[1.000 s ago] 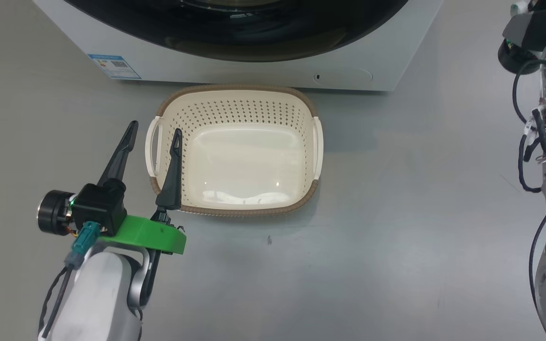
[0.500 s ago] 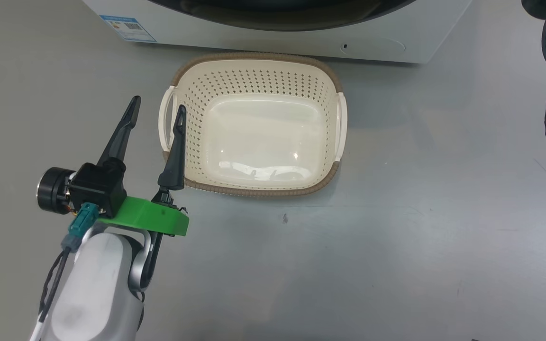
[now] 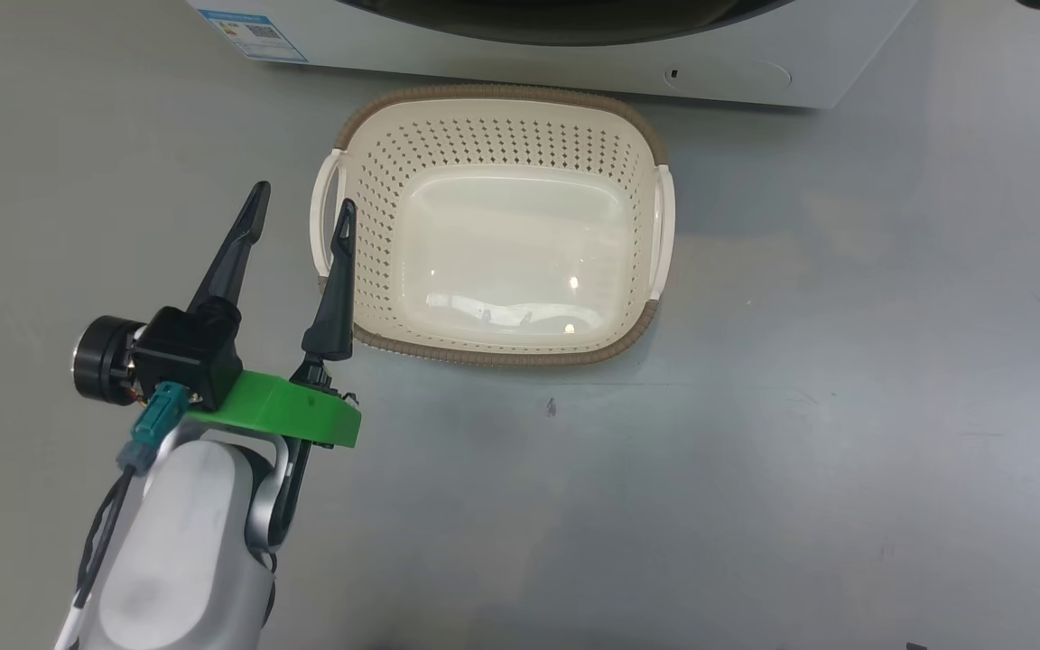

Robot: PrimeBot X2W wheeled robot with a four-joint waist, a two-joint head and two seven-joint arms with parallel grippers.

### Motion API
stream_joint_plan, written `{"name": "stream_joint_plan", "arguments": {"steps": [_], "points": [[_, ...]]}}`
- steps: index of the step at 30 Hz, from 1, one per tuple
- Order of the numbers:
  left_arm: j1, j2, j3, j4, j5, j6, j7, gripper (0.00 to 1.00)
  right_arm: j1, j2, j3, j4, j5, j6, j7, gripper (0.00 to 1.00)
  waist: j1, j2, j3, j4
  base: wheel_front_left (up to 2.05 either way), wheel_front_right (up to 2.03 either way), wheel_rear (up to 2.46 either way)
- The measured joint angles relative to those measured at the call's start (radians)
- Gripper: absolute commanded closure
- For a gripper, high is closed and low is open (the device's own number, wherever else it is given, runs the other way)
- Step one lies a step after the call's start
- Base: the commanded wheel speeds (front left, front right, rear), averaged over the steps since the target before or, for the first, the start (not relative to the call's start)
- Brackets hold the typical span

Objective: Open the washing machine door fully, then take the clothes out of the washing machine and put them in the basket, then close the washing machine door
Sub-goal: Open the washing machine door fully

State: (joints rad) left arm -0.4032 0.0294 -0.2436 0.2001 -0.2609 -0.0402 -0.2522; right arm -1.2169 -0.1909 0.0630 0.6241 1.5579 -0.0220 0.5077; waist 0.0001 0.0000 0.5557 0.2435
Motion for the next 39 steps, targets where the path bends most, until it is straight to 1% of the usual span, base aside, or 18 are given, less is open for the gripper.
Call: {"name": "stream_joint_plan", "arguments": {"steps": [6,15,20,23,26,34,39], "points": [[-0.010,0.000,-0.002,0.000,-0.011,0.000,0.000,0.00,-0.015,-0.002,0.000,0.019,0.019,0.003,0.038,1.00,0.0000,0.0000,0.004,-0.003,0.00,0.00,0.00],[-0.012,-0.001,-0.007,0.003,-0.016,0.000,0.000,0.00,-0.019,-0.014,0.002,0.041,0.061,0.012,0.126,1.00,-0.0001,0.0000,0.002,-0.015,0.00,0.00,0.00],[-0.012,-0.001,-0.006,0.011,-0.016,0.000,0.000,0.00,-0.018,-0.016,0.004,0.063,0.082,0.030,0.173,1.00,-0.0001,0.0000,-0.004,-0.024,0.00,0.00,0.00],[-0.012,-0.001,-0.007,0.014,-0.016,0.000,0.000,0.00,-0.015,-0.017,0.006,0.070,0.087,0.031,0.188,1.00,-0.0001,0.0000,-0.009,-0.028,0.00,0.00,0.00],[-0.012,-0.001,-0.007,0.018,-0.013,0.000,0.000,0.00,-0.004,-0.019,0.008,0.081,0.091,0.038,0.209,1.00,-0.0001,0.0000,-0.018,-0.034,0.00,0.00,0.00],[-0.012,-0.001,-0.009,0.025,-0.011,0.000,0.000,0.00,0.022,-0.024,0.032,0.096,0.098,0.043,0.268,1.00,-0.0001,0.0000,-0.041,-0.053,0.00,0.00,0.00],[-0.011,-0.001,-0.012,0.031,-0.010,0.000,0.000,0.00,0.050,-0.025,0.049,0.103,0.097,0.054,0.299,1.00,-0.0001,0.0000,-0.057,-0.063,0.00,0.00,0.00]]}}
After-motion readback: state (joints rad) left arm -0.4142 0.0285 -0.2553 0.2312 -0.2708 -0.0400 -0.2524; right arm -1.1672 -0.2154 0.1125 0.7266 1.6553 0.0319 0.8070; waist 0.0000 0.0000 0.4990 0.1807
